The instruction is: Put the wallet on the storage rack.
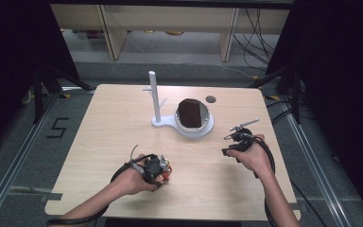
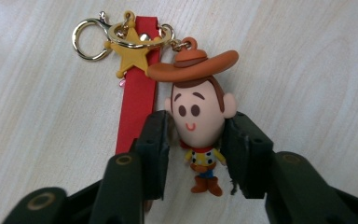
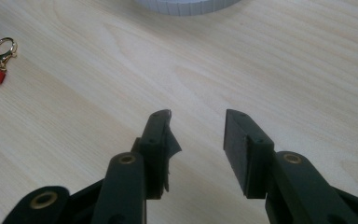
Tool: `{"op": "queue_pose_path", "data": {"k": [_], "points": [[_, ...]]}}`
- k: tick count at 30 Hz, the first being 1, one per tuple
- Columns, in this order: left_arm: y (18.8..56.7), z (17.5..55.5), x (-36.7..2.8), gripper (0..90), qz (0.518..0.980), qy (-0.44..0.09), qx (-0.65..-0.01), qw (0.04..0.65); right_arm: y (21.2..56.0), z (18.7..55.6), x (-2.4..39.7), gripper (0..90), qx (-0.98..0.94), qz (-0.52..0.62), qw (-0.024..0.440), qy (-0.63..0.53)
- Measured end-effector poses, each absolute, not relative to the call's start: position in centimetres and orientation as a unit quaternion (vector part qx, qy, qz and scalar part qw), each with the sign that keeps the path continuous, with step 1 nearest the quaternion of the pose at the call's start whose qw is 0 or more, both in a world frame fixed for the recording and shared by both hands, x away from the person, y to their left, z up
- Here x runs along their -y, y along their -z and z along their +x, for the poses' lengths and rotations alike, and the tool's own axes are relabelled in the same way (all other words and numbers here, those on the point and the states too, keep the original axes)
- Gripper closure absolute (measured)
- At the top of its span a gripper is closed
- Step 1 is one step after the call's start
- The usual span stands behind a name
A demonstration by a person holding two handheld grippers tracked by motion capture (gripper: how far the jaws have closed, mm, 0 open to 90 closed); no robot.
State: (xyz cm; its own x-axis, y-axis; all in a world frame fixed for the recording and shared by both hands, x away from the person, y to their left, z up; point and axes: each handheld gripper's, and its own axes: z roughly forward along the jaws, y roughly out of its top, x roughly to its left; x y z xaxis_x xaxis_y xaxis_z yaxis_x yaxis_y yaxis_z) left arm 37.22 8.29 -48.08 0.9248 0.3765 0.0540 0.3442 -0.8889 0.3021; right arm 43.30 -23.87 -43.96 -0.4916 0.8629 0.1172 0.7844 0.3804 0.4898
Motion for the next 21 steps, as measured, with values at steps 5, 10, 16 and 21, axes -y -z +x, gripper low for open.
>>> {"op": "queue_pose_path", "data": {"k": [5, 10, 16, 21], "points": [[48.0, 37.5, -8.6, 66.5, 0.968, -0.040, -0.196, 0.150, 44.1, 43.3, 23.9, 61.7, -0.827, 0.496, 0.081, -0.251], [47.2, 37.3, -9.5, 66.8, 0.954, -0.044, -0.225, 0.192, 44.2, 43.1, 24.2, 61.7, -0.826, 0.497, 0.083, -0.254], [44.7, 37.4, -10.8, 66.8, 0.929, -0.063, -0.253, 0.264, 44.3, 42.9, 24.3, 61.7, -0.823, 0.497, 0.089, -0.261], [42.6, 37.9, -11.6, 66.8, 0.919, -0.093, -0.258, 0.284, 44.7, 42.8, 24.0, 61.5, -0.824, 0.494, 0.088, -0.262]]}}
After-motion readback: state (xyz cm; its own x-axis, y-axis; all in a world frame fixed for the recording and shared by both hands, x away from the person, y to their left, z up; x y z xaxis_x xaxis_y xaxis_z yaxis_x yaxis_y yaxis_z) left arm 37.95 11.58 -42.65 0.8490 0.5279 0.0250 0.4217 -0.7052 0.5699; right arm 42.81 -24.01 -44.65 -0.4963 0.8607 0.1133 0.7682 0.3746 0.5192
